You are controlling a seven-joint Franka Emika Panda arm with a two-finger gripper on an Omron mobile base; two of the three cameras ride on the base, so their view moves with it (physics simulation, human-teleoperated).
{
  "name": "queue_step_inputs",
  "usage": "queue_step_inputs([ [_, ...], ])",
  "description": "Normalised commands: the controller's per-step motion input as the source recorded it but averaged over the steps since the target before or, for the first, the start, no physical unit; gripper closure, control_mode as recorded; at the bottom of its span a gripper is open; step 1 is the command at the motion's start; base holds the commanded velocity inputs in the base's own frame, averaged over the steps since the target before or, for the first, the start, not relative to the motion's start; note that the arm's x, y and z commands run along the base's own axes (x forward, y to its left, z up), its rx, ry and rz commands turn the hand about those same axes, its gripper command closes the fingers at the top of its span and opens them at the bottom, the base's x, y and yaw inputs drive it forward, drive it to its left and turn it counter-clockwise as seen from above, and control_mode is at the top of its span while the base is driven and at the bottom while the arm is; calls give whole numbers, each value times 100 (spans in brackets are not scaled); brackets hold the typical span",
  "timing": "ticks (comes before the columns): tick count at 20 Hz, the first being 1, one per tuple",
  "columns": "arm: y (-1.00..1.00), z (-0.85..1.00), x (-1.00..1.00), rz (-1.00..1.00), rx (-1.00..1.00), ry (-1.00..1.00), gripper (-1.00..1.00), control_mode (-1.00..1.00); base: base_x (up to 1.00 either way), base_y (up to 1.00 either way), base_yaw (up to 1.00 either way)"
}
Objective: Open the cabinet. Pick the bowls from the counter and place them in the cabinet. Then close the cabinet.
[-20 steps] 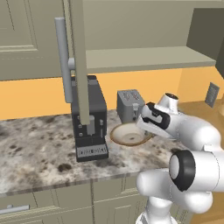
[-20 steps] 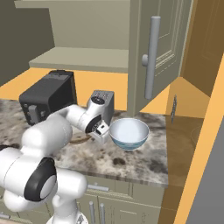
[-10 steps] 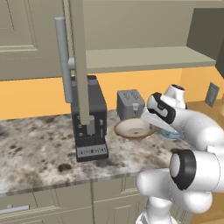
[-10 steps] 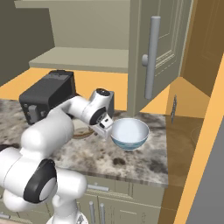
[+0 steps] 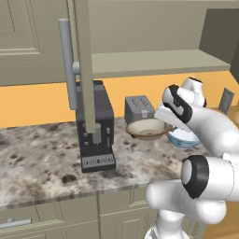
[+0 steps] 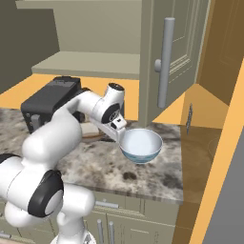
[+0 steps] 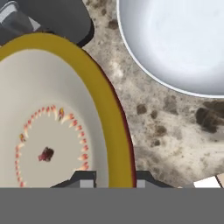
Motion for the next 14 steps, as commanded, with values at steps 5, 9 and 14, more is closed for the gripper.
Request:
queue_step_inputs([
  [5,-1,49,-7,-3,0,0,100,-100,0,0,0],
  [9,0,52,-20,-3,0,0,100,-100,0,0,0],
  [14,0,51,-32,-4,0,0,100,-100,0,0,0],
])
